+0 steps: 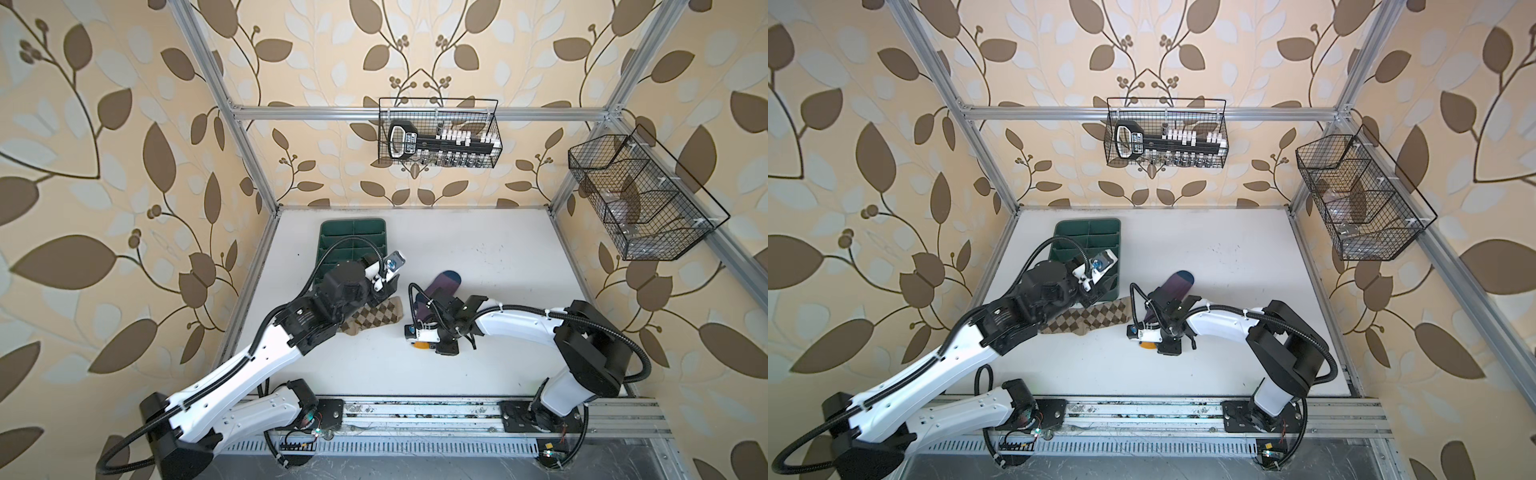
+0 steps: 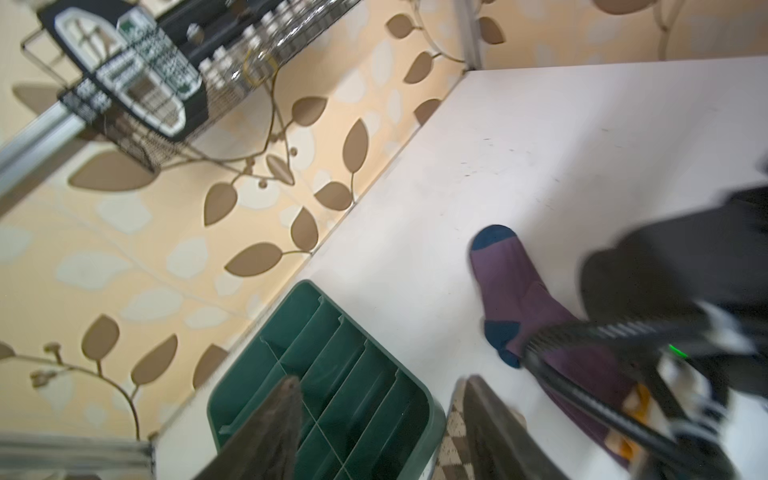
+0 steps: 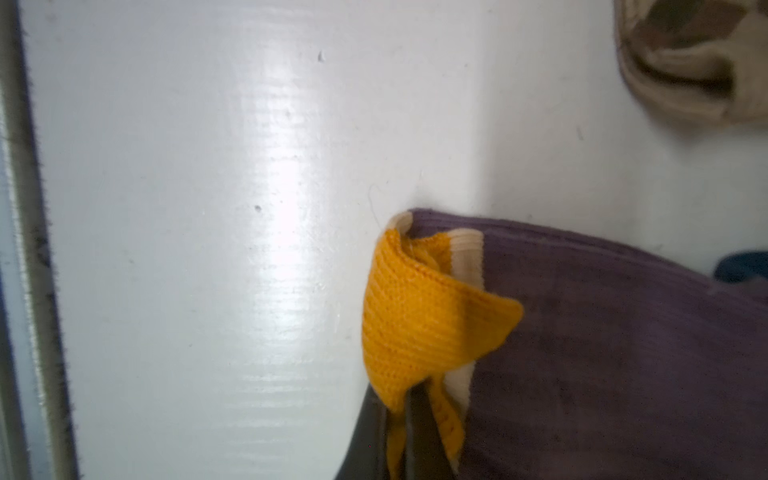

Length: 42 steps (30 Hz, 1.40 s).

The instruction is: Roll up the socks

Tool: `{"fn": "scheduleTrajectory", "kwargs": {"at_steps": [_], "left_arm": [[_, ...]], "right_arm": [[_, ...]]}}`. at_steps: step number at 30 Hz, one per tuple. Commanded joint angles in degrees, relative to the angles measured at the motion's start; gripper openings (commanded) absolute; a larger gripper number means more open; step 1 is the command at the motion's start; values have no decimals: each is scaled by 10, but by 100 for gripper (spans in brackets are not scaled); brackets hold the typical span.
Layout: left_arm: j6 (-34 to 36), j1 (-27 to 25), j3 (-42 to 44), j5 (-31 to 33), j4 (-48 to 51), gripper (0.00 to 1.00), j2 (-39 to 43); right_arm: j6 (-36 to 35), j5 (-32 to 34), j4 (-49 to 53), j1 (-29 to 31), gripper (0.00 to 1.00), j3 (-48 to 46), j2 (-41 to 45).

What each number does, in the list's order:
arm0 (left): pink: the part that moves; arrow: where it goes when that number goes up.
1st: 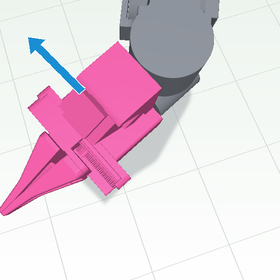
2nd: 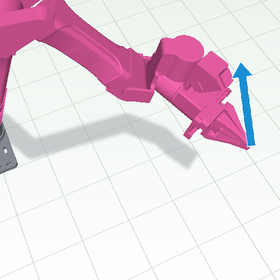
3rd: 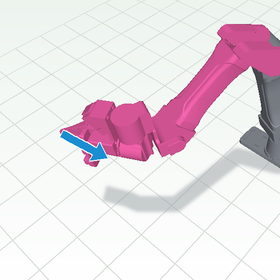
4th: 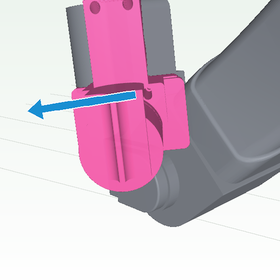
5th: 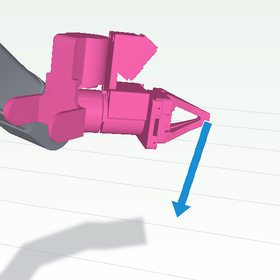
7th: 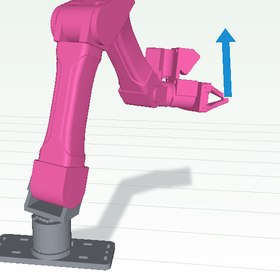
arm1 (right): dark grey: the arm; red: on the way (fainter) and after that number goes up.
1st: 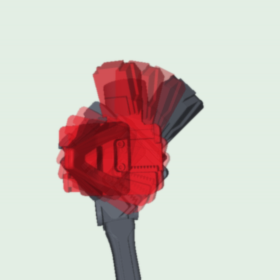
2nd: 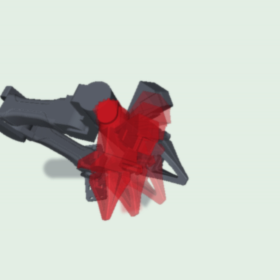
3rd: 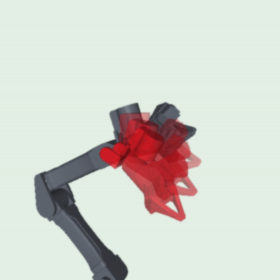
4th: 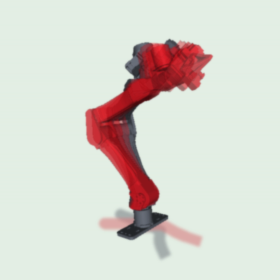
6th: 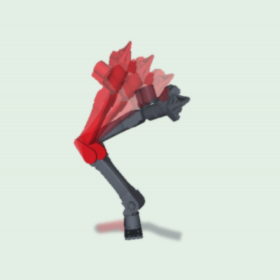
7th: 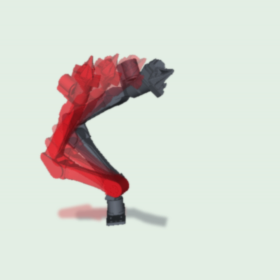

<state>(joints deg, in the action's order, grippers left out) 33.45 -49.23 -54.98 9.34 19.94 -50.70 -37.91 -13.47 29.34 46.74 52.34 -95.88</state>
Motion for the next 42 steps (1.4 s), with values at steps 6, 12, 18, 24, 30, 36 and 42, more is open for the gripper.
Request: {"fn": "scheduleTrajectory", "kwargs": {"at_steps": [6, 12, 18, 24, 30, 36, 42], "left_arm": [[228, -247, 132, 170, 35, 63, -48], [203, -264, 220, 134, -131, 63, -140], [166, -261, 224, 160, -219, 64, -236], [121, -222, 207, 155, -246, 59, -302], [100, -192, 195, 116, -235, 52, -340], [82, -187, 179, 109, -237, 43, -384], [61, -184, 149, 94, -196, 4, -422]], "right_arm": [[-1, -101, 109, -37, 0, 9, -109], [-4, -112, 118, -50, 0, 22, -124], [-4, -118, 116, -54, 0, 21, -122], [-2, -120, 110, -54, 0, 12, -112], [-2, -121, 106, -55, 0, 9, -106], [-2, -121, 106, -54, 0, 9, -107], [0, -121, 102, -55, 0, 4, -99]]}}
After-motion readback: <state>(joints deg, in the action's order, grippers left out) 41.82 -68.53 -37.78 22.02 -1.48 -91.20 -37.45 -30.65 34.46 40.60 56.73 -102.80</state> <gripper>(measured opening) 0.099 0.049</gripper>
